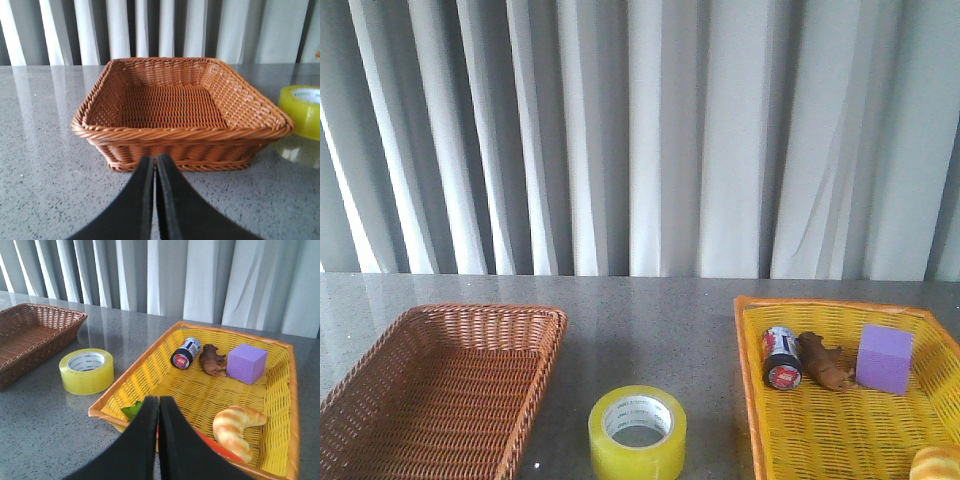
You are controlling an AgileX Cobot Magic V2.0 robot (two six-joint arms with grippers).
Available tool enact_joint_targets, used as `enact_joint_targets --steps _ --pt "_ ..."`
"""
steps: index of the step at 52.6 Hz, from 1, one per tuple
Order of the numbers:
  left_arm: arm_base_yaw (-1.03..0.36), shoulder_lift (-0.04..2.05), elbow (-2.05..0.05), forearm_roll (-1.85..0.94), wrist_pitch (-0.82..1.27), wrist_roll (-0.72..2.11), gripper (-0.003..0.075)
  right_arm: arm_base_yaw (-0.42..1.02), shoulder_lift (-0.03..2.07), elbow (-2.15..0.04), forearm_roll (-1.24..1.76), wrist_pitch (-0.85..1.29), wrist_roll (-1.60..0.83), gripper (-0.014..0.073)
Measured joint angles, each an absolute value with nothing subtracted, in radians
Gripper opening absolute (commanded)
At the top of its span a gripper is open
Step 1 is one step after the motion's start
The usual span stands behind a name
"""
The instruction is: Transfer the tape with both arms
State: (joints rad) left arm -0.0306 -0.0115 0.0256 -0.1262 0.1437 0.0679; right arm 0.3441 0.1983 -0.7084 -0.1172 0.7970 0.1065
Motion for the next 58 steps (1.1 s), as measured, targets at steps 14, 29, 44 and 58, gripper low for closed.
enact_joint_targets --steps 14,29,44,58 --pt "-0.031 -0.011 0.026 -0.361 0.000 0.000 -0.0006 0.344 0.202 -0.708 -0.117 0.800 0.104 -0.0005" --pt "-0.031 -0.002 -0.148 -0.479 0.140 0.020 0.0026 0.344 0.202 -0.708 -0.116 0.804 0.104 -0.0005" --pt "-0.031 0.318 -0.509 -0.544 0.503 0.333 0.0243 0.344 0.205 -0.708 -0.116 0.804 0.104 -0.0005" --pt "-0.031 0.713 -0.782 -0.806 0.626 0.760 0.0398 0.344 0.205 -0.708 -0.113 0.804 0.104 -0.0005"
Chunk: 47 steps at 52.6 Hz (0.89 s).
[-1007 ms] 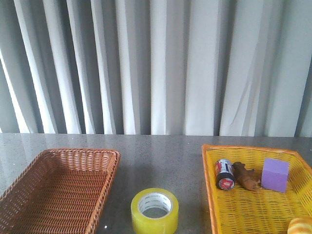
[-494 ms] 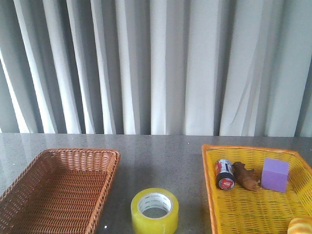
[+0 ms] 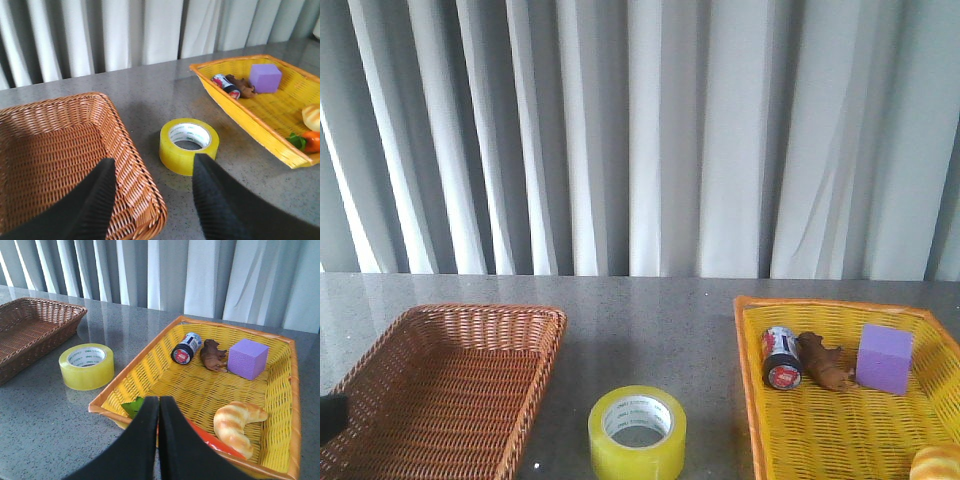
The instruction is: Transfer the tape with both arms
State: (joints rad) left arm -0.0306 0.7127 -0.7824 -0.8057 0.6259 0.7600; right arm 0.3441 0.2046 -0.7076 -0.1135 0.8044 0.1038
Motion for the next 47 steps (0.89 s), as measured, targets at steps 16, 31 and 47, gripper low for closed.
enact_joint_targets --steps 16,31,47 --pt "-0.054 1.245 -1.184 -0.875 0.874 0.942 0.0398 0.344 0.205 -0.708 -0.112 0.812 0.104 -0.0005" --pt "-0.195 1.744 -1.642 -0.797 1.019 0.945 0.0398 0.344 0.205 -0.708 -0.112 0.818 0.104 -0.0005" --pt "-0.281 2.173 -2.101 -0.562 1.209 0.738 0.0398 0.344 0.205 -0.708 -0.112 0.843 0.104 -0.0005"
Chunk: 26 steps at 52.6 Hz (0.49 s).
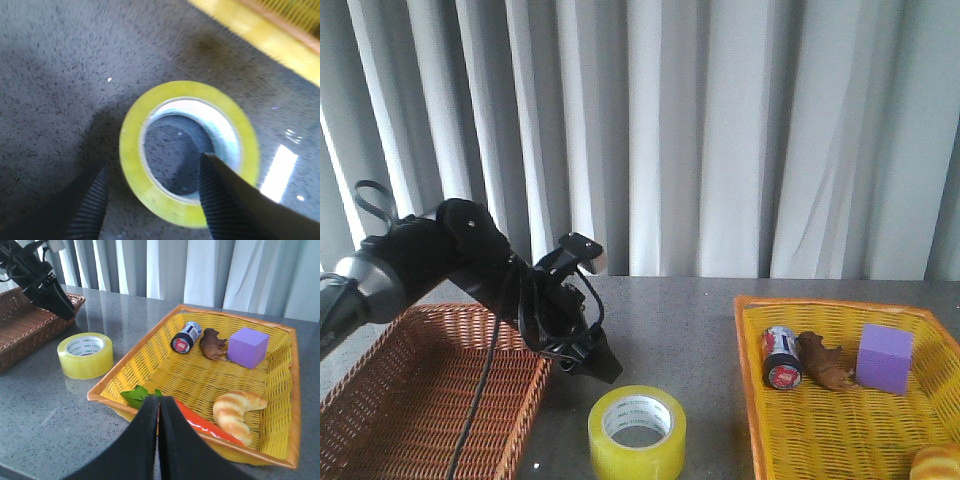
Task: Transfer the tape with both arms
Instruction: 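Move the left gripper over the tape roll and grasp it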
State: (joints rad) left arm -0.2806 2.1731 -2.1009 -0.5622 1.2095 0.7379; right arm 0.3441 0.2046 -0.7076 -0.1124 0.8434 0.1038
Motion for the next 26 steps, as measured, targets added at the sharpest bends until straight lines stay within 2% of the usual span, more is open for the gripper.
enact_joint_targets --steps 7,26 --pt "-0.283 2.246 -2.192 -0.546 1.226 0.704 0.0398 0.344 0.205 -0.708 -0.112 0.863 0.104 -0.0005" --pt "-0.296 2.272 -2.207 -0.539 1.236 0.699 0.0398 0.344 0.205 -0.708 -0.112 0.877 0.104 -0.0005"
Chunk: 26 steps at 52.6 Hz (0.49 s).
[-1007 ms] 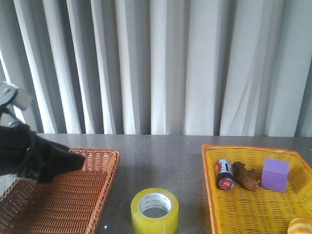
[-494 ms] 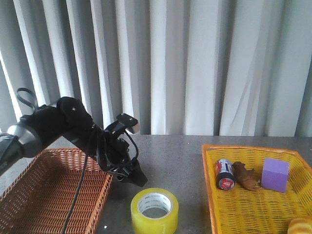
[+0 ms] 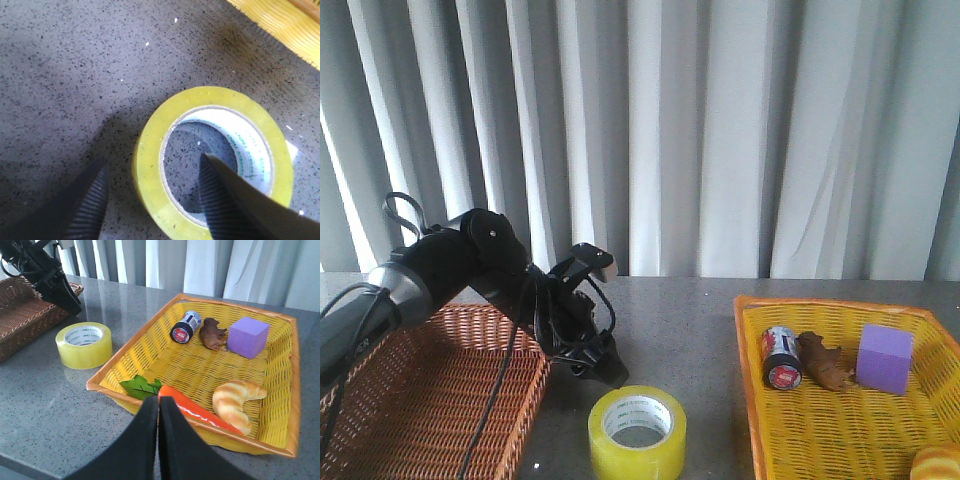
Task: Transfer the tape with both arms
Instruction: 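Move the left gripper over the tape roll and grasp it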
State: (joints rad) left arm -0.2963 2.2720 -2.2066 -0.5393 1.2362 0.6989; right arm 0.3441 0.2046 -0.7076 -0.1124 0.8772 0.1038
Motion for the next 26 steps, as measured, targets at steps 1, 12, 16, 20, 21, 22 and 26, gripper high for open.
enact_joint_targets --steps 1,12,16,20,21,22,26 --pt "-0.297 2.276 -2.207 -0.539 1.236 0.699 0.0398 0.344 0.205 -0.708 -0.112 0.877 0.104 -0.0005" --pt "-0.332 2.343 -2.207 -0.485 1.234 0.698 0.0398 0.344 0.205 -0.708 -0.112 0.877 0.104 -0.0005" --pt "-0.340 2.362 -2.207 -0.475 1.234 0.696 0.0395 0.344 0.205 -0.708 -0.112 0.877 0.104 -0.0005" --pt "-0.340 2.375 -2.207 -0.471 1.234 0.683 0.0372 0.344 0.205 -0.708 -0.112 0.877 0.104 -0.0005" --pt "-0.340 2.377 -2.207 -0.471 1.233 0.679 0.0364 0.344 0.205 -0.708 -0.112 0.877 0.104 -0.0005" --pt "-0.340 2.378 -2.207 -0.471 1.233 0.677 0.0350 0.344 0.205 -0.708 -0.112 0.877 0.104 -0.0005" --pt "-0.340 2.378 -2.207 -0.472 1.234 0.669 0.0286 0.344 0.205 -0.708 -0.112 0.877 0.104 -0.0005"
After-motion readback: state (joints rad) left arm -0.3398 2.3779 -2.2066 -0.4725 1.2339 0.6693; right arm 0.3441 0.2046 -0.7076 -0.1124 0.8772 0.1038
